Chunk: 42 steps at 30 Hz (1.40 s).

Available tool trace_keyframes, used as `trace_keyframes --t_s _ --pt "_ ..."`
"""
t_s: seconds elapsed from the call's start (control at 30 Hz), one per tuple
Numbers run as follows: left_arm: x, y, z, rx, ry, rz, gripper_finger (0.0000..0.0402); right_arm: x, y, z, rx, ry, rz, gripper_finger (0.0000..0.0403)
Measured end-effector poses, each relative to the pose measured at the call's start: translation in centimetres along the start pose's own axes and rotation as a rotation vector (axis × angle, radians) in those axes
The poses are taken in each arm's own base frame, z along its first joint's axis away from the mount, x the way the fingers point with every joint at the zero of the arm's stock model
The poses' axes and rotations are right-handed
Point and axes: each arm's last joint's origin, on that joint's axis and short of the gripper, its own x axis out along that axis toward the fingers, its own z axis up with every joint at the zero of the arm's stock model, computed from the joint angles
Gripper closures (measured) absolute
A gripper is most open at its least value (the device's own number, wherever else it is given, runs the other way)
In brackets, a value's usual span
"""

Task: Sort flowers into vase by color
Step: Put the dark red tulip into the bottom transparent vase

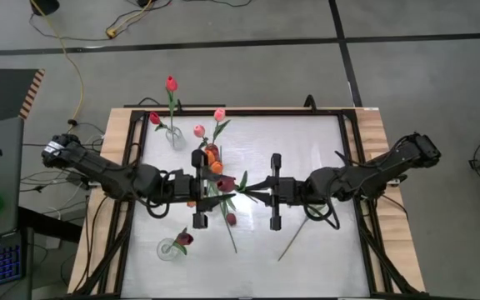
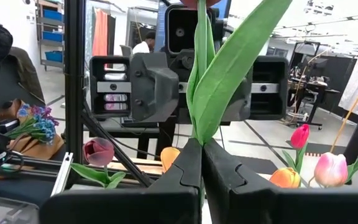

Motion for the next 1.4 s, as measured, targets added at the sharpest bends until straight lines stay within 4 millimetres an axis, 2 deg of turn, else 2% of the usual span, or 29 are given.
trace_keyframes --t_s 0.3,0.7,0.83,1.1,1.4 --pt "0.3 0.6 -0.1 0.008 -0.011 -0.033 0.0274 0.0 -0.1 0.0 0.0 0.0 -0.004 0.0371" --pt "0.6 1.4 -0.3 0.017 -0.018 -0.052 0.0291 0.2 -0.6 -0.1 -0.001 0.001 -0.021 0.0371" --pt "0.6 1.4 -0.3 0.017 -0.018 -0.053 0.0317 0.3 -0.7 -0.1 -0.001 0.001 -0.023 0.0372" --pt "0.6 1.5 -0.3 0.018 -0.016 -0.042 0.0394 0.4 -1.0 -0.2 -0.002 0.003 -0.033 0.036" --pt "0.6 1.5 -0.4 0.018 -0.015 -0.039 0.0399 0.4 -1.0 -0.2 -0.002 0.004 -0.033 0.0344"
